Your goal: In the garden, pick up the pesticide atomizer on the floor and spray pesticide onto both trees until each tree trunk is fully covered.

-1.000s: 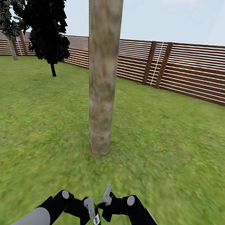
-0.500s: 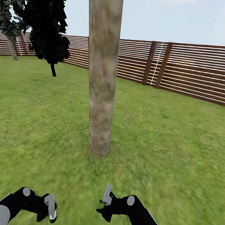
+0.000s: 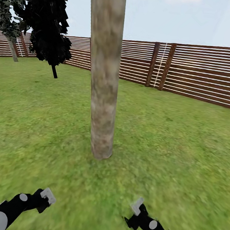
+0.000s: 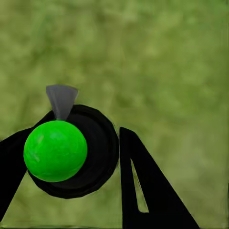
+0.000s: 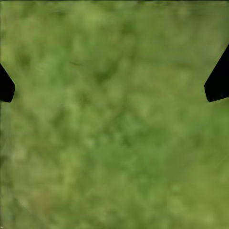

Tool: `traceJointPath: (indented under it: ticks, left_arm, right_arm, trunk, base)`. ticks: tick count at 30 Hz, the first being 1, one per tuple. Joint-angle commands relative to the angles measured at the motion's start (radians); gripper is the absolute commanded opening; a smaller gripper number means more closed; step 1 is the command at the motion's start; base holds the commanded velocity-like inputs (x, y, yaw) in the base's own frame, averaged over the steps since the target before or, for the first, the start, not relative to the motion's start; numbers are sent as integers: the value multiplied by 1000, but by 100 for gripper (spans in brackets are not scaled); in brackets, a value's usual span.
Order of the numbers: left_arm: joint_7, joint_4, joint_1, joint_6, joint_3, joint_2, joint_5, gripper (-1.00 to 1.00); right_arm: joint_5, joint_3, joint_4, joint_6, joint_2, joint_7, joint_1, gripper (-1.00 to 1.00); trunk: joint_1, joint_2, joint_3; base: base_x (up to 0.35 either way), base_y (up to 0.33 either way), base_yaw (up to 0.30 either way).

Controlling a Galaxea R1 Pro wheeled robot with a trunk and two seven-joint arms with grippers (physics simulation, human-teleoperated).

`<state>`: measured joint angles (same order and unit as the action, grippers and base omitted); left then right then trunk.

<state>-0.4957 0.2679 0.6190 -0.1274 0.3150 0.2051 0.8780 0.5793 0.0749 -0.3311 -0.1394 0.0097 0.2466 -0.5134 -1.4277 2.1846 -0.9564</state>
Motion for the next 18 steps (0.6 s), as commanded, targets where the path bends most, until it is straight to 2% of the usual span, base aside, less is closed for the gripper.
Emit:
traceJointPath:
  ticks: [1,2,4,5,7,8,9,11,13,14,15,18]
  left_arm:
    - [21,-2,1,23,13,-4,-16,-100]
    - [54,-5,1,70,17,-9,-51,-100]
    - [104,-5,1,146,22,-29,-103,-100]
    - [126,-4,1,185,23,-39,-126,-100]
    - [153,2,2,251,23,-60,-167,-100]
    - [157,4,3,274,23,-68,-183,-100]
    - [162,6,8,312,23,-78,-207,-100]
    - [165,11,14,394,22,-103,-261,-100]
    - [164,13,15,418,19,-117,-285,-100]
    - [163,13,15,424,12,-142,-288,-100]
    - [164,13,14,426,7,-155,-286,-100]
    - [165,14,15,430,6,-168,-287,-100]
  right_arm:
    - [-18,-1,42,-13,-5,-75,-1,100]
    - [-58,-1,96,-34,-9,-170,-1,100]
    - [-143,0,174,-82,-12,-301,-1,100]
    - [-207,0,200,-96,-13,-358,0,100]
    - [-332,0,228,-107,-14,-459,0,100]
    - [-373,0,232,-108,-15,-495,0,100]
    - [-432,0,236,-109,-22,-546,0,100]
    - [-527,3,240,-112,-32,-595,1,100]
    - [-547,5,240,-114,-29,-602,3,100]
    - [-552,6,240,-115,-27,-604,4,100]
    - [-554,6,239,-115,-27,-605,4,100]
    - [-556,6,239,-120,-27,-605,4,100]
  trunk:
    - [0,0,-1]
    - [0,0,-1]
    - [0,0,-1]
    - [0,0,-1]
    - [0,0,-1]
    - [0,0,-1]
    - [0,0,-1]
    - [0,0,-1]
    - [0,0,-1]
    - [0,0,-1]
    - [0,0,-1]
    - [0,0,-1]
  base:
    - [0,0,0]
    - [0,0,0]
    - [0,0,0]
    - [0,0,0]
    - [0,0,0]
    - [0,0,0]
    - [0,0,0]
    - [0,0,0]
    - [0,0,0]
    - [0,0,0]
    - [0,0,0]
    - [0,0,0]
